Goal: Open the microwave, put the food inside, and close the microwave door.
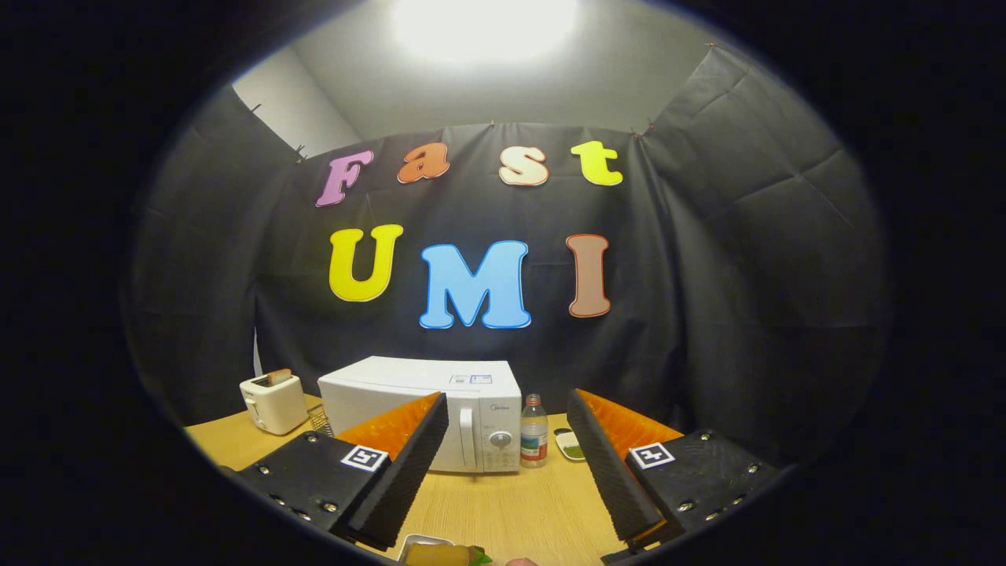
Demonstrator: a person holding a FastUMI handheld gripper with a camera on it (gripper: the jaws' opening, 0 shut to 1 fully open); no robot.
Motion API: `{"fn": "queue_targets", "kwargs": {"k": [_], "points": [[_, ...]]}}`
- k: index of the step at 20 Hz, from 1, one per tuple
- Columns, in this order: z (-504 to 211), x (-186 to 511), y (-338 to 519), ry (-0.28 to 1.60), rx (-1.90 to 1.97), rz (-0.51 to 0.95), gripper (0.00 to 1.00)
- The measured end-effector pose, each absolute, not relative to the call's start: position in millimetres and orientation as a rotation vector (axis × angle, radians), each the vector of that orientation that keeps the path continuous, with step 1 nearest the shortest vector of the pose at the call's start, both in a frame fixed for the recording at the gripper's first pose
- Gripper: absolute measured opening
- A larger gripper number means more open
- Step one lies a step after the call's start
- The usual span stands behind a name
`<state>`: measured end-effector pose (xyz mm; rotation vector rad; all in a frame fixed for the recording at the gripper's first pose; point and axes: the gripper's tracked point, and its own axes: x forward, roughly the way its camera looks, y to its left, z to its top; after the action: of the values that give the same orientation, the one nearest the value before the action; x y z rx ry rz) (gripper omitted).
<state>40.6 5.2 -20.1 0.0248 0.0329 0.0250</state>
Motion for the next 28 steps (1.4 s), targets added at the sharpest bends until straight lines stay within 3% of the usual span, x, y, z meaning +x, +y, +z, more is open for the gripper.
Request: {"fn": "queue_targets", "kwargs": {"k": [15,28], "points": [[-57,155,50,0.086,0.020,0.177,0.96],[-175,249,67,0.300,0.006,0.233,0.96]]}}
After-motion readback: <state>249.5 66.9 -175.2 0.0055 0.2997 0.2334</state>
